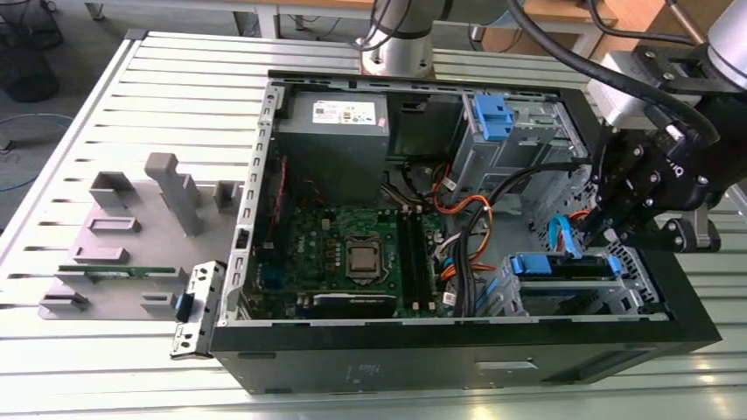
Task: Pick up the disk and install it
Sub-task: 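Insert the first disk wire, then insert the second disk wire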
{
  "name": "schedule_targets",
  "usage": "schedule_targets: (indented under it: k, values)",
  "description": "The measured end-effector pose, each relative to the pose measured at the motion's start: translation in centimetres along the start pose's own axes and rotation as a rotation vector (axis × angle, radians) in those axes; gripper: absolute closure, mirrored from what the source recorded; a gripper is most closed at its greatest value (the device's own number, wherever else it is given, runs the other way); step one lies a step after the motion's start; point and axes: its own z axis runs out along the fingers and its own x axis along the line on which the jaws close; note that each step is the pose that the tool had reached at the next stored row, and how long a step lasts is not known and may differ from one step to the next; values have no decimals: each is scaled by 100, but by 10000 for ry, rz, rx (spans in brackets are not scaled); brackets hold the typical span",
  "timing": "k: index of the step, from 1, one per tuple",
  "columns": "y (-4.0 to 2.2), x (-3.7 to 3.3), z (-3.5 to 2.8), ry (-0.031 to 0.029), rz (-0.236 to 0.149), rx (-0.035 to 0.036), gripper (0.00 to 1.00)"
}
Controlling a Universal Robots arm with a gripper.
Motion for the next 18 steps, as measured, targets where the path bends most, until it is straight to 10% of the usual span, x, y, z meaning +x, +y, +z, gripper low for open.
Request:
schedule_targets:
  k: [8,18]
  values:
    - [-131,-1,-3,2,-1,0,77]
    - [-136,0,-2,2,0,0,77]
